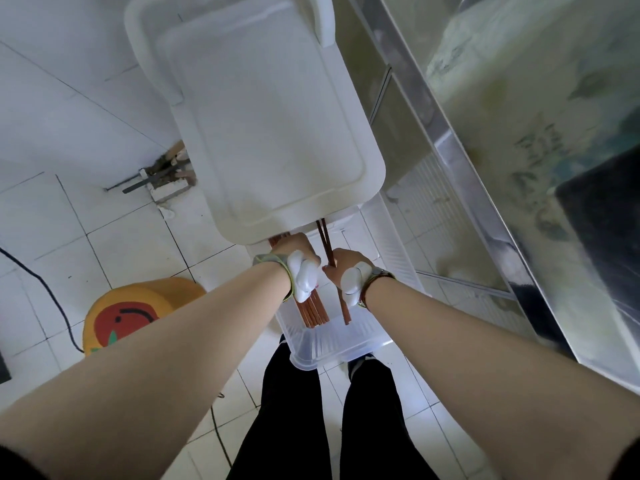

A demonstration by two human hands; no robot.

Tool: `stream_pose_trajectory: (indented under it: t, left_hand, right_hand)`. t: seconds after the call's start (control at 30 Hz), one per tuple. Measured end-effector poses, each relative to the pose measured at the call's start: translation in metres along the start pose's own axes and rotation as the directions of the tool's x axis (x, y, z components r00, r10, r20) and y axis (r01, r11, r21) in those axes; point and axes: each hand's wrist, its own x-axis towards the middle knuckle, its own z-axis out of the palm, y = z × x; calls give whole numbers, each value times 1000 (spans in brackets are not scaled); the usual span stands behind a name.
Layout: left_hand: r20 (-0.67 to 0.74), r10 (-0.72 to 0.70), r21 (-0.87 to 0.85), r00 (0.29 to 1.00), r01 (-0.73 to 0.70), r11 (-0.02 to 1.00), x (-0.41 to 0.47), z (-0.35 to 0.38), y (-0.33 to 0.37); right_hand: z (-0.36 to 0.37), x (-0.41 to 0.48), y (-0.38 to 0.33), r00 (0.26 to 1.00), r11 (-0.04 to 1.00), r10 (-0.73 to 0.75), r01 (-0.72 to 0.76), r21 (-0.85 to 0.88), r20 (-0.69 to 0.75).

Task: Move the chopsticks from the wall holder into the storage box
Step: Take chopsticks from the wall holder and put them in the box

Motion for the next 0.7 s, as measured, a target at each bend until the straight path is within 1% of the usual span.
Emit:
stream_pose_trajectory:
  t: [0.03, 0.1, 0.13, 0.23, 0.3, 0.4, 0.47, 0.6, 0.7]
  left_hand:
    - [46, 11, -121, 999, -6, 993, -12, -4, -1]
    - [127, 4, -339, 992, 40, 940, -40, -18, -6]
    - [144, 15, -394, 989, 44, 918, -51, -23, -6]
    - [119, 82, -510, 989, -10, 860, -76, -46, -29]
    - [117, 72, -589, 990, 11, 808, -81, -57, -49]
    - [84, -10, -682, 996, 65, 729, -83, -64, -74]
    - [62, -41, -721, 997, 73, 689, -80, -62, -81]
    - [59, -38, -723, 998, 69, 688, -73, -52, -79]
    - [23, -54, -717, 998, 54, 695, -65, -47, -78]
  right_hand:
    - [2, -1, -1, 1000, 1000, -7, 7, -7, -20]
    - [4, 1, -6, 999, 1000, -18, 17, -25, -35]
    - [3, 0, -4, 999, 999, -17, 16, -27, -36]
    - [4, 1, -12, 999, 998, -34, 33, -53, -10]
    - [7, 4, -16, 999, 996, -33, 34, -79, 14]
    - [13, 7, -24, 999, 991, -27, 32, -133, 37]
    - [14, 6, -27, 999, 986, -16, 23, -163, 45]
    - [20, 5, -32, 999, 984, 12, -6, -179, 30]
    - [24, 4, -32, 1000, 981, 17, -13, -192, 19]
